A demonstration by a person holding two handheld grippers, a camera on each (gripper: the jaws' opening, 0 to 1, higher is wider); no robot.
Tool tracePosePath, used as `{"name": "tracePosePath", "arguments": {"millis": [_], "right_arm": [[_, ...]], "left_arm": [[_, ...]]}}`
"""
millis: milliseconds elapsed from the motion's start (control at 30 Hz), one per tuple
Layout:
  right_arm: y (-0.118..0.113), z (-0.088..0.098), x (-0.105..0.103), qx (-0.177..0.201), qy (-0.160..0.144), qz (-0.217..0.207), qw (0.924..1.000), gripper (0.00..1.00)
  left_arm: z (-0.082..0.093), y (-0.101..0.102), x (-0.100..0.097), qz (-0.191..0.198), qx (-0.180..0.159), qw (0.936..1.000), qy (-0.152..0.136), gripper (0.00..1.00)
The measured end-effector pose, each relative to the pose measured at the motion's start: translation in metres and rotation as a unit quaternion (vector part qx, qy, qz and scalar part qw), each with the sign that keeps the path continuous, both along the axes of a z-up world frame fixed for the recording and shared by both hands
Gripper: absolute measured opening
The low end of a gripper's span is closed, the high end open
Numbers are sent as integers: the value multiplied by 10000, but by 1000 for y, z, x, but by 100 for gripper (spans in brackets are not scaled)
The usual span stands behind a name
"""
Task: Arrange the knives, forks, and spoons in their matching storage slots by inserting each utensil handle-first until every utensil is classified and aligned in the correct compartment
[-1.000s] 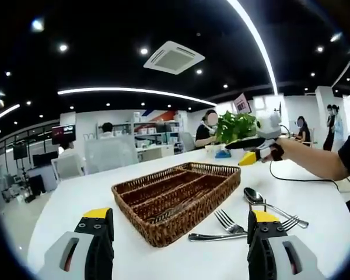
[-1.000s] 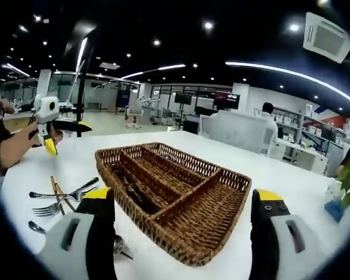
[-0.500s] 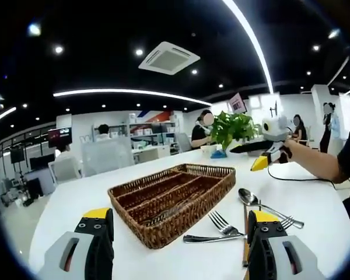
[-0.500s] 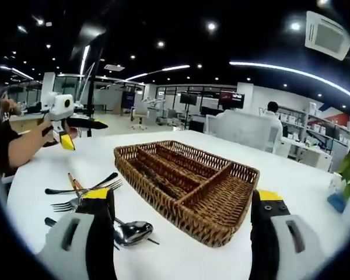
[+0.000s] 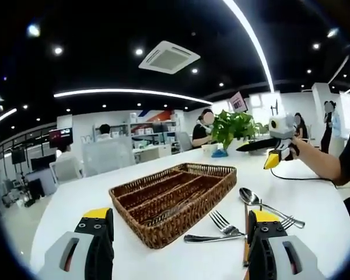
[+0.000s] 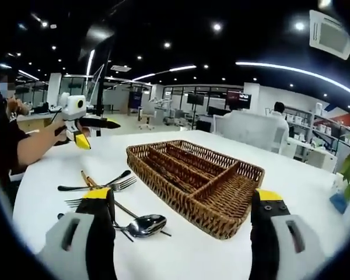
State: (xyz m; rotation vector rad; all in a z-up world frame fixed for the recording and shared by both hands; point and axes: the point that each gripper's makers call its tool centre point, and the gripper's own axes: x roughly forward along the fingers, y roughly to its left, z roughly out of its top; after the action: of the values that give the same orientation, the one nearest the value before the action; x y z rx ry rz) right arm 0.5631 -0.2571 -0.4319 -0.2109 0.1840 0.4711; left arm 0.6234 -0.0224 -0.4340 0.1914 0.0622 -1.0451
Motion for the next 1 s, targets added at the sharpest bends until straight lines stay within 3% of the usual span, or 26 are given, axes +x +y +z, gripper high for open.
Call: {"name": "tracePosePath", "arguments": {"millis": [667,867,1000], "right_arm": [[-4,-1,4,46,-58,28,10000,99],[-4,-6,6,-21,1,62,10000,99],[-2,-18,5,-90,229,173,9995,93]], "left_arm": [[-4,-2,-2,-64,51,9999,134,100],[-7,-3,-2,-70,90,9998,142,100],[-8,-3,-1,-62,93,9998,154,100]]}}
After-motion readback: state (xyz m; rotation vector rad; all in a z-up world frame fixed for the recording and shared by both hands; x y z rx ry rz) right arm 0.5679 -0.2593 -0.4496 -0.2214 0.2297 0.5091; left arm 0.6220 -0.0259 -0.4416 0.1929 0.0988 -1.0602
